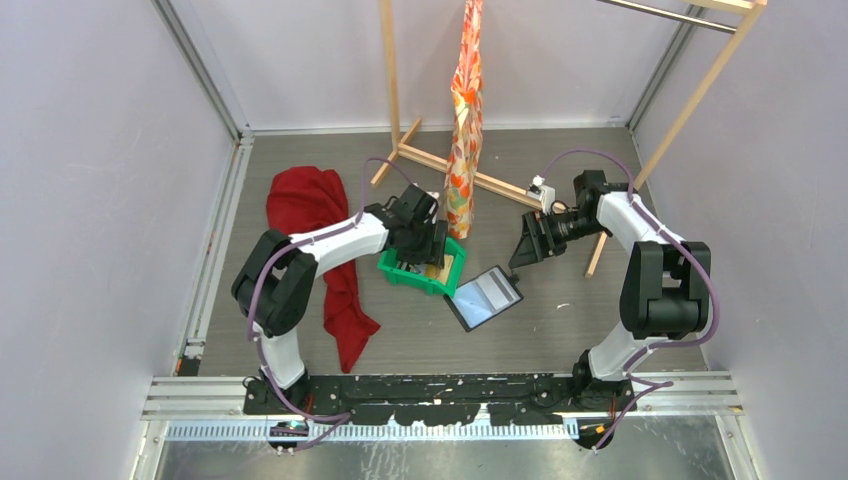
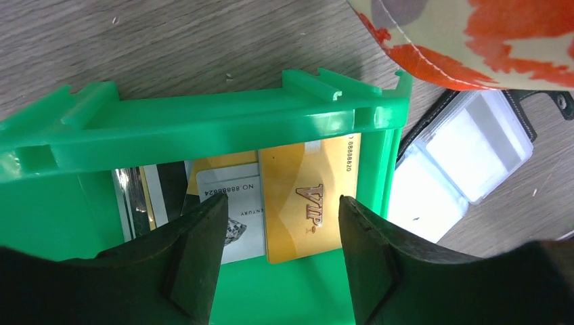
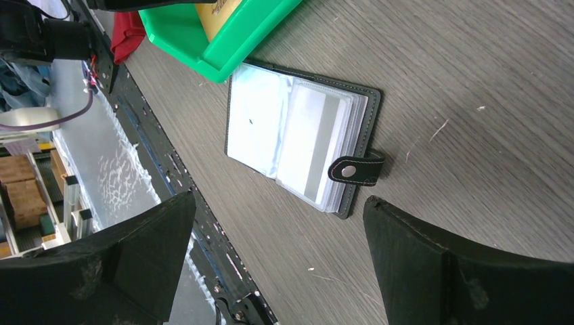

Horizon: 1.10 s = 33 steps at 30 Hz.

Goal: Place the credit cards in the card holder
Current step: Pick up the credit card from the storage box.

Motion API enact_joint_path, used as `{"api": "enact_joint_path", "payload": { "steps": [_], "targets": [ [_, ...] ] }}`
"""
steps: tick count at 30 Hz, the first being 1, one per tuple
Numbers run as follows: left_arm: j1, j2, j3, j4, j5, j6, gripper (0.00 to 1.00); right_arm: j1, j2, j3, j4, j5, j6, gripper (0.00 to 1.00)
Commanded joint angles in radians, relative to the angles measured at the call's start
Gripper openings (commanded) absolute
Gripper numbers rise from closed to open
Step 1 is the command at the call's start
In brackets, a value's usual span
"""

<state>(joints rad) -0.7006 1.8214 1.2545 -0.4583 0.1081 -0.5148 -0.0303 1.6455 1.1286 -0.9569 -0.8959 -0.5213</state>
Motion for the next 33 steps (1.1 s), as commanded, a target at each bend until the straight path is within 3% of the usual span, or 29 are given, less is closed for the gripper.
{"api": "enact_joint_path", "payload": {
  "steps": [1, 9, 20, 33],
  "targets": [
    [-0.015, 0.0, 0.018, -0.057, -0.058, 0.033, 0.63, -0.001, -0.004, 0.037, -0.011, -0.02, -0.017, 0.98],
    [-0.016, 0.001, -0.052, 0.098, 0.144, -0.041, 0.57, -0.001, -0.008, 0.037, -0.012, -0.015, -0.019, 0.98],
    [0.013, -0.065, -0.131, 0.289, 0.244, -0.196, 0.44, -0.001, -0.009, 0.039, -0.016, -0.017, -0.022, 0.98],
    [0.03, -0.032, -0.196, 0.533, 0.366, -0.337, 0.42, 0.045, -0.011, 0.014, 0.03, -0.082, 0.036, 0.95]
  ]
}}
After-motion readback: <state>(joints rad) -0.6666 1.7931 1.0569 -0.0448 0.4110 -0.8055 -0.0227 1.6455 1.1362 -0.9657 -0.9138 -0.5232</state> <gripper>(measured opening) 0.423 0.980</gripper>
